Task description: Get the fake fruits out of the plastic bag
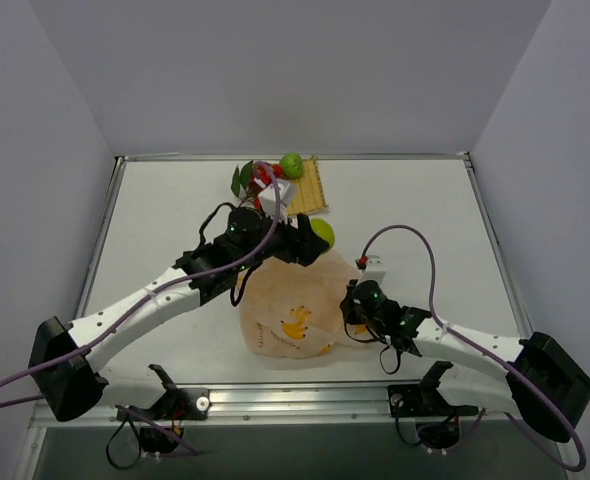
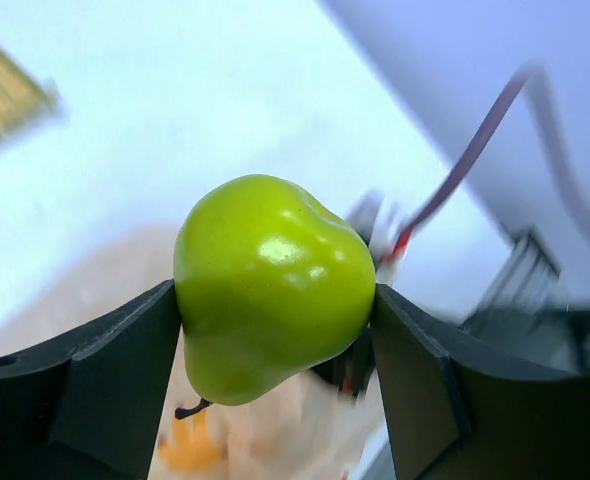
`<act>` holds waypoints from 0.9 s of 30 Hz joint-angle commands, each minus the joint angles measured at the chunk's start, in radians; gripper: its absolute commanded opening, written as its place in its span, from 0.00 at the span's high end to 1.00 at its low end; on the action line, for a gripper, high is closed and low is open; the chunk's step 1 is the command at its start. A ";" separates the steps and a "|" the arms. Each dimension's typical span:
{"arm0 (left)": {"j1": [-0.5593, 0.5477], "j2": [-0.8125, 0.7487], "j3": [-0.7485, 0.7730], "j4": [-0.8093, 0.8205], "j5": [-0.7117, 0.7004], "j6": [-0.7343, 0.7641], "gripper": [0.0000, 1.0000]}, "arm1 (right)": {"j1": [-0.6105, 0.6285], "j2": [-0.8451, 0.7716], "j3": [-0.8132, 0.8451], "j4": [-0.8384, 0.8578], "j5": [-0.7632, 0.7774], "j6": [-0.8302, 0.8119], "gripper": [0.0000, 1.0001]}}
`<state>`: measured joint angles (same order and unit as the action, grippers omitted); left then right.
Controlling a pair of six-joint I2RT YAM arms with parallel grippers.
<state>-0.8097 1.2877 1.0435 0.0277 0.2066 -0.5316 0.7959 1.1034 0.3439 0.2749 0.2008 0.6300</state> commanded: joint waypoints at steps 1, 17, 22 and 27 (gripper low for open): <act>0.023 0.008 0.143 0.000 -0.199 -0.016 0.79 | 0.051 -0.024 -0.020 0.032 -0.011 0.031 1.00; 0.145 0.764 0.768 -0.012 -0.406 0.102 0.79 | 0.132 -0.005 -0.043 0.066 -0.024 0.053 1.00; 0.168 0.932 0.991 -0.020 -0.456 0.114 0.79 | 0.137 0.021 -0.036 0.076 -0.023 0.042 1.00; 0.204 1.139 1.207 -0.162 -0.487 0.104 0.78 | 0.137 0.055 -0.019 0.081 -0.011 0.034 1.00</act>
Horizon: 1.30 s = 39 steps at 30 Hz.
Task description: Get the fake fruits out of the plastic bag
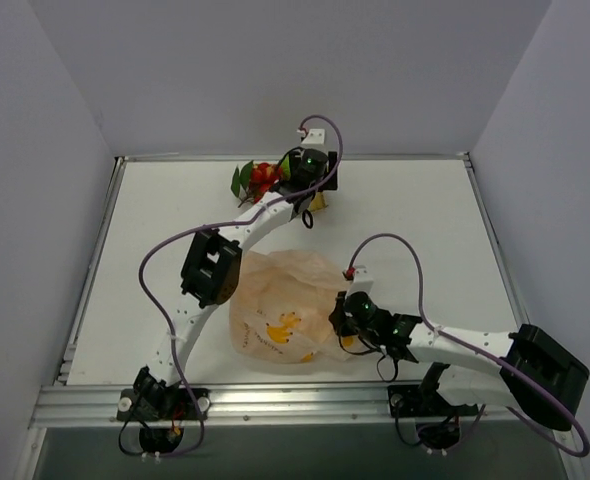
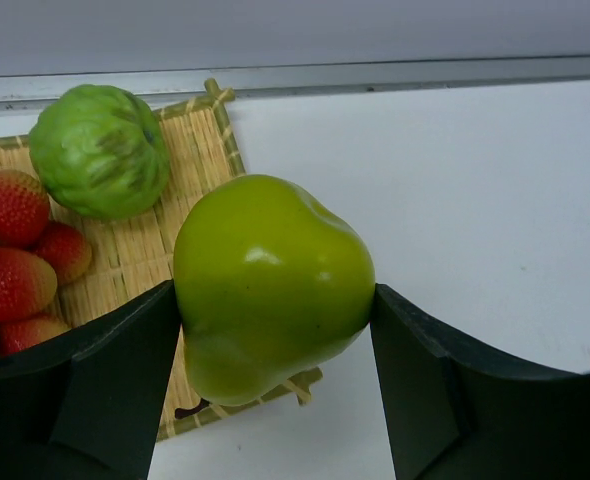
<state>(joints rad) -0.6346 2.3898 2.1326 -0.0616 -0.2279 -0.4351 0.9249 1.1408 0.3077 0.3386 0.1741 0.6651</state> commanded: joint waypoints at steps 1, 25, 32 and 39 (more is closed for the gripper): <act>0.036 0.052 0.133 -0.081 -0.050 -0.014 0.78 | 0.006 0.019 0.016 0.020 0.019 -0.001 1.00; 0.075 0.082 0.130 -0.047 -0.004 -0.008 0.20 | -0.001 0.027 0.045 0.010 0.047 -0.022 1.00; 0.069 -0.043 0.087 -0.047 0.039 -0.017 0.02 | -0.003 -0.012 0.062 -0.036 0.088 -0.009 0.97; 0.056 -0.208 0.049 -0.055 0.114 -0.063 0.06 | -0.001 -0.073 0.083 -0.093 0.128 0.001 0.82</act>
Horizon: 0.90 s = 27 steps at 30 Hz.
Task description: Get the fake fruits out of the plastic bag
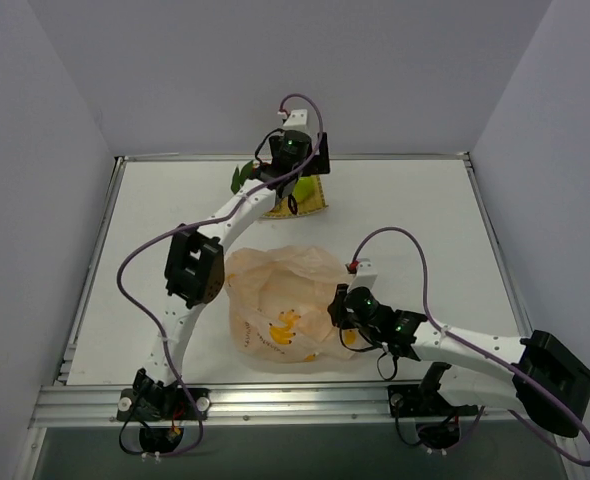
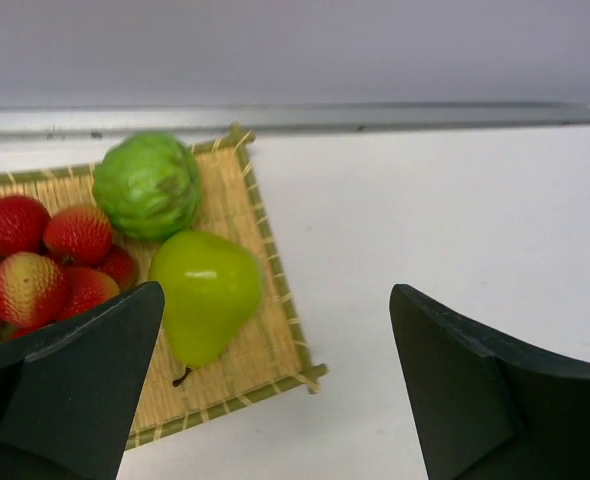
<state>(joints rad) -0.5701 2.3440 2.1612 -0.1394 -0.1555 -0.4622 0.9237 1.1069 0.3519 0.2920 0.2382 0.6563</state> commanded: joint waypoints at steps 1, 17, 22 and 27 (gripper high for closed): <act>-0.013 -0.204 0.020 0.017 0.053 -0.039 0.06 | 0.001 -0.047 0.047 -0.053 0.069 0.011 0.79; -0.134 -1.085 -0.516 -0.108 -0.083 0.096 0.06 | 0.007 -0.384 0.370 -0.434 0.399 -0.144 0.00; -0.136 -1.503 -0.741 -0.231 -0.202 0.145 0.06 | 0.006 -0.519 0.568 -0.556 0.604 -0.221 0.00; -0.134 -1.805 -0.834 -0.452 -0.390 0.184 0.06 | 0.007 -0.705 0.628 -0.559 0.736 -0.199 0.00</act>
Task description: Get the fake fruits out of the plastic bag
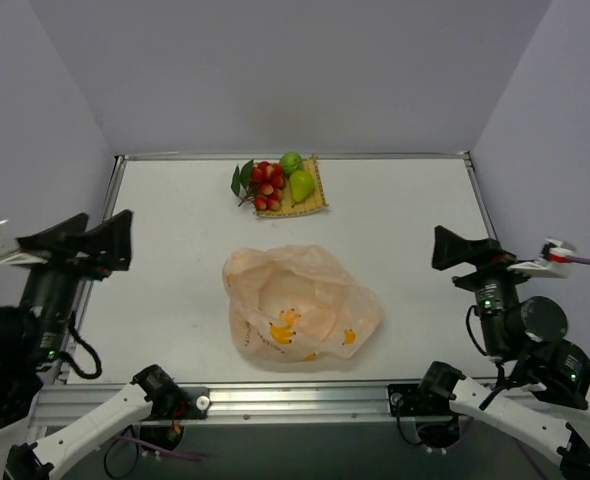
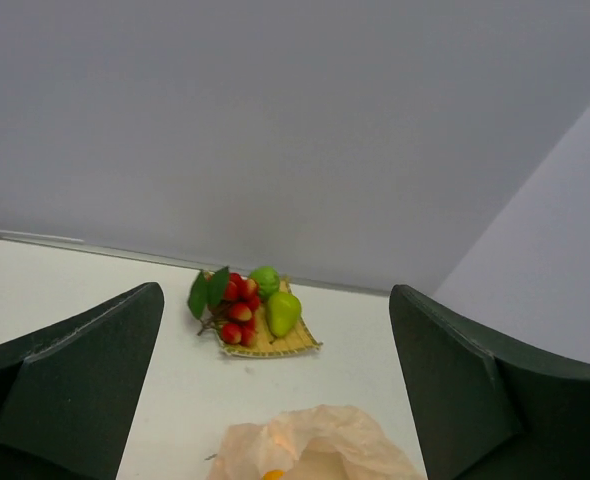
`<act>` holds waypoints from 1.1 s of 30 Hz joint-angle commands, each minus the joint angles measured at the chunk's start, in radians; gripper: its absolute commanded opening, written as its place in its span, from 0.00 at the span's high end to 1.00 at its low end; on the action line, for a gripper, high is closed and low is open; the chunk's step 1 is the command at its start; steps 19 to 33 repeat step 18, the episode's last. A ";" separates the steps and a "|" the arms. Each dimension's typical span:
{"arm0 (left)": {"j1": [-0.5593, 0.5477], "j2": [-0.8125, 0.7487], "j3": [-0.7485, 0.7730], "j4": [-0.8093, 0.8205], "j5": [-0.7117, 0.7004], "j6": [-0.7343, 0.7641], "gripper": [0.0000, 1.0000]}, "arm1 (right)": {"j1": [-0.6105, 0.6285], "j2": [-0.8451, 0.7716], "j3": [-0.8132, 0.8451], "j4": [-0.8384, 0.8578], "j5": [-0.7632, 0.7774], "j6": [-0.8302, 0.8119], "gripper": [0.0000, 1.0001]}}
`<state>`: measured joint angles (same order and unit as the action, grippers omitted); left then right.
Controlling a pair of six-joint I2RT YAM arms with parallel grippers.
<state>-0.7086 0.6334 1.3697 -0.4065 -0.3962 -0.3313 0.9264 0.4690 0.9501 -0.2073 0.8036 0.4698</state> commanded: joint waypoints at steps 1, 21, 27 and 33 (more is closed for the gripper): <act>0.004 -0.131 -0.084 -0.208 -0.194 0.054 0.06 | 0.005 -0.090 0.030 -0.060 0.177 -0.005 0.00; 0.004 -0.336 -0.273 -0.310 -0.182 0.035 0.06 | 0.006 -0.055 0.024 -0.113 0.218 -0.023 0.00; 0.004 -0.336 -0.273 -0.310 -0.182 0.035 0.06 | 0.006 -0.055 0.024 -0.113 0.218 -0.023 0.00; 0.004 -0.336 -0.273 -0.310 -0.182 0.035 0.06 | 0.006 -0.055 0.024 -0.113 0.218 -0.023 0.00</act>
